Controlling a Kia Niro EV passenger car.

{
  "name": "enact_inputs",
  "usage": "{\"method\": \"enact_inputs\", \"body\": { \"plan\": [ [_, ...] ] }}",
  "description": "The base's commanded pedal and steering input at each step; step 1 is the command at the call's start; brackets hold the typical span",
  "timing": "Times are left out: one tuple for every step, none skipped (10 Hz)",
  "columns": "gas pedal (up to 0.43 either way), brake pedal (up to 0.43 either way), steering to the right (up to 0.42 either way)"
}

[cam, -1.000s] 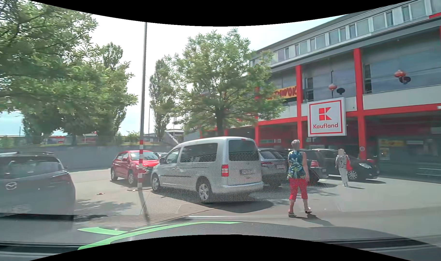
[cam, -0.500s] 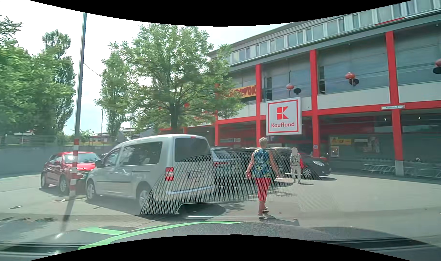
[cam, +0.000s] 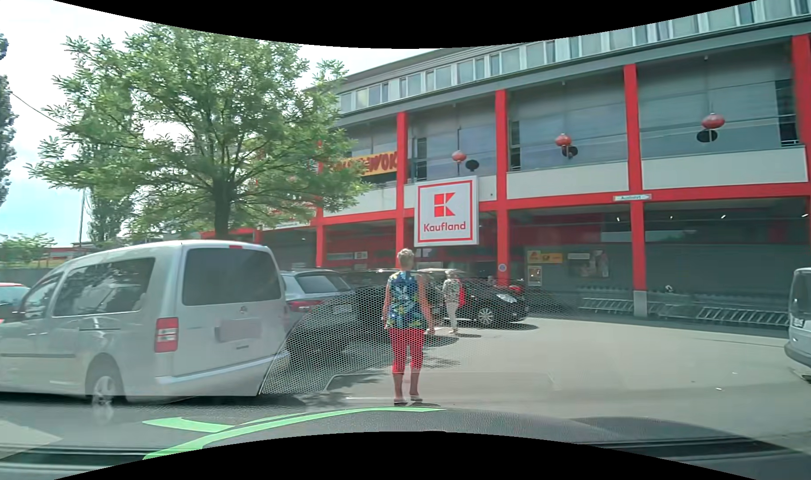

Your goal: Follow the waypoints while adhering to traffic rules and regulations

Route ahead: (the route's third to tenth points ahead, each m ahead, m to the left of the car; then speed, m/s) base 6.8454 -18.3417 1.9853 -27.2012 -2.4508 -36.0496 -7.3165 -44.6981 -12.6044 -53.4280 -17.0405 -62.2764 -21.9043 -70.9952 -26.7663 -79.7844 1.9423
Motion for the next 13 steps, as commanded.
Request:
{"method": "enact_inputs", "body": {
  "plan": [
    [0.039,0.000,0.714],
    [0.039,0.000,0.698],
    [0.039,0.000,0.676],
    [0.039,0.000,0.652],
    [0.039,0.000,0.621],
    [0.039,0.000,0.589],
    [0.039,0.000,0.553],
    [0.039,0.000,0.505],
    [0.039,0.000,0.449],
    [0.039,0.000,0.415],
    [0.039,0.000,0.375],
    [0.039,0.000,0.333],
    [0.000,0.000,0.303]
  ]
}}
